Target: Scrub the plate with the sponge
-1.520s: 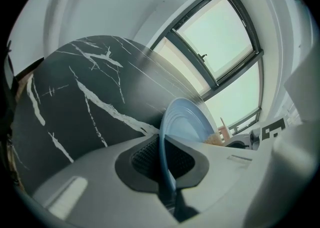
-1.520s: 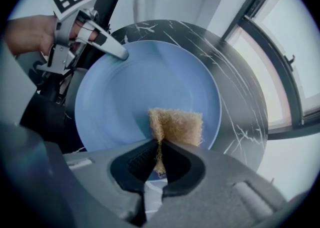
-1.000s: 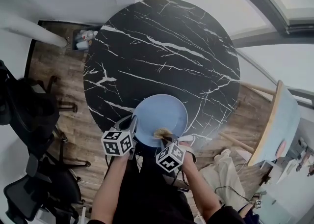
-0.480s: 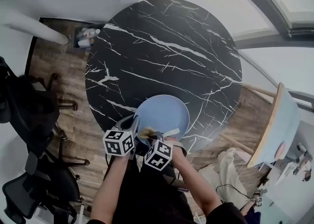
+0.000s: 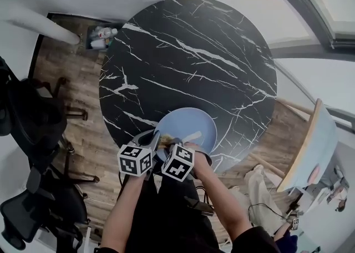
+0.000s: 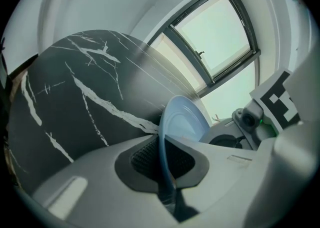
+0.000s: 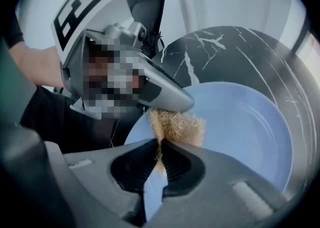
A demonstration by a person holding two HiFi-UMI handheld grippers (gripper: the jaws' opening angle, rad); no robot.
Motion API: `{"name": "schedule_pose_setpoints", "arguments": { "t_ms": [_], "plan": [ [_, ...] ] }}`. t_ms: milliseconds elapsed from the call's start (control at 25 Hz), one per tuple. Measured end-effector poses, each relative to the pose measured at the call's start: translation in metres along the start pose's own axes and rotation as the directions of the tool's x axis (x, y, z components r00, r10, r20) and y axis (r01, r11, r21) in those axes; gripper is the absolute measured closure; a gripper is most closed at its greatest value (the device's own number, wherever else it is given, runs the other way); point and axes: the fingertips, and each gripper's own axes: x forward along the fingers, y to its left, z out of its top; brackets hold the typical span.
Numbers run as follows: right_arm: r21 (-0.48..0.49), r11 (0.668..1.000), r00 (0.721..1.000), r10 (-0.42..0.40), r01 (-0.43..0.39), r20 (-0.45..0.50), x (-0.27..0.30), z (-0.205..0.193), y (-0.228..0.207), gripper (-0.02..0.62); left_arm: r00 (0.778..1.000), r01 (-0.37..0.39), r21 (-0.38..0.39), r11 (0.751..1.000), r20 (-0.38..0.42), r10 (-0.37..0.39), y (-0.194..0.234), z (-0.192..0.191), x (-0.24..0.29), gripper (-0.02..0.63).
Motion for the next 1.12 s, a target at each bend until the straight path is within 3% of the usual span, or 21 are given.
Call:
{"name": "schedule_pose_setpoints", "arguments": {
  "t_ms": [200,680,960,1120],
  "plan": [
    [0.032,0.999,0.999,0.043,-0.044,0.017,-0.006,0.001,-0.006,0.574,1.0,0.003,0.002,1.0,0.0,-0.003,-0.001,0.0,0.0,0.588],
    [0.088,0.996,1.0,-0.003,0.001,0.029,-0.019,-0.003,-0.036,0.574,1.0,0.002,0.0,1.0,0.004,-0.002,0.0,0.0,0.0,0.588],
    [0.257,0.963,0.988,-0.113,0.082,0.108,-0.041,-0.005,-0.089,0.574,1.0,-0.001,0.002,1.0,0.009,0.001,0.0,0.001,0.0,0.588],
    [0.382,0.916,0.975,-0.185,0.125,0.124,-0.056,-0.018,-0.113,0.574,1.0,-0.003,-0.007,1.0,0.01,0.003,0.001,0.0,-0.001,0.588]
  ]
}}
